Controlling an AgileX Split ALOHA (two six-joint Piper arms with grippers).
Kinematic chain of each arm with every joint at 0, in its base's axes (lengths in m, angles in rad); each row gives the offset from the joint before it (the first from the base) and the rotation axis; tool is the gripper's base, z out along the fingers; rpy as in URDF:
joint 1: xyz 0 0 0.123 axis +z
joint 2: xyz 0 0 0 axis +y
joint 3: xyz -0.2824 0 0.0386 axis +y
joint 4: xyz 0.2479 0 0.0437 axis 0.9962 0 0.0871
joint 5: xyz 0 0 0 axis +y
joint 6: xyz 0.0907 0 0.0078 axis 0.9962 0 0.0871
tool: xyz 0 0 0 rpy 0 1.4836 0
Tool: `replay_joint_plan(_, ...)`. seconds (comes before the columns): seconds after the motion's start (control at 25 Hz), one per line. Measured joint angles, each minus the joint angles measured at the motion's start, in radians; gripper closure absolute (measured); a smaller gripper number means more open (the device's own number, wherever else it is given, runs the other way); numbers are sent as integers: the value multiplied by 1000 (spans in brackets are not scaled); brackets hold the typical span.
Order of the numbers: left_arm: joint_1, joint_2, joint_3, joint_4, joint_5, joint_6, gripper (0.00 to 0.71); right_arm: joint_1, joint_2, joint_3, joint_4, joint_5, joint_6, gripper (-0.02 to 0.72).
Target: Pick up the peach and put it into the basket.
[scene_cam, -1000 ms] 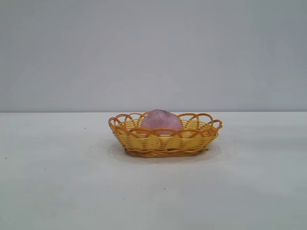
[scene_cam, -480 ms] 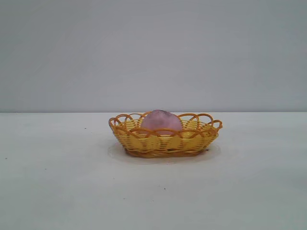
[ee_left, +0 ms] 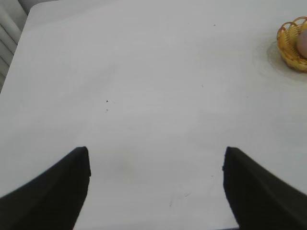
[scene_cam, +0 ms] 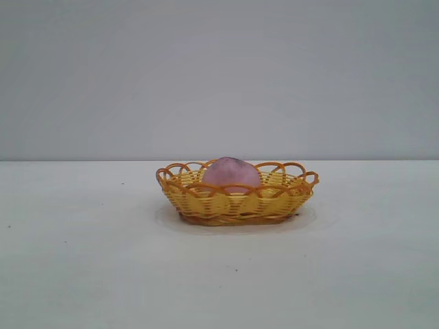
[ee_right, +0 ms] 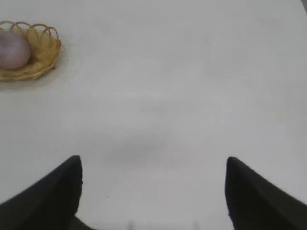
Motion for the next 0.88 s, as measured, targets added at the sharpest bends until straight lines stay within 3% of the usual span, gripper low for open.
replay_joint_plan(0.88, 0, 0, 0, 0, 0, 2, 176, 0, -102, 0, 1, 7, -2, 183)
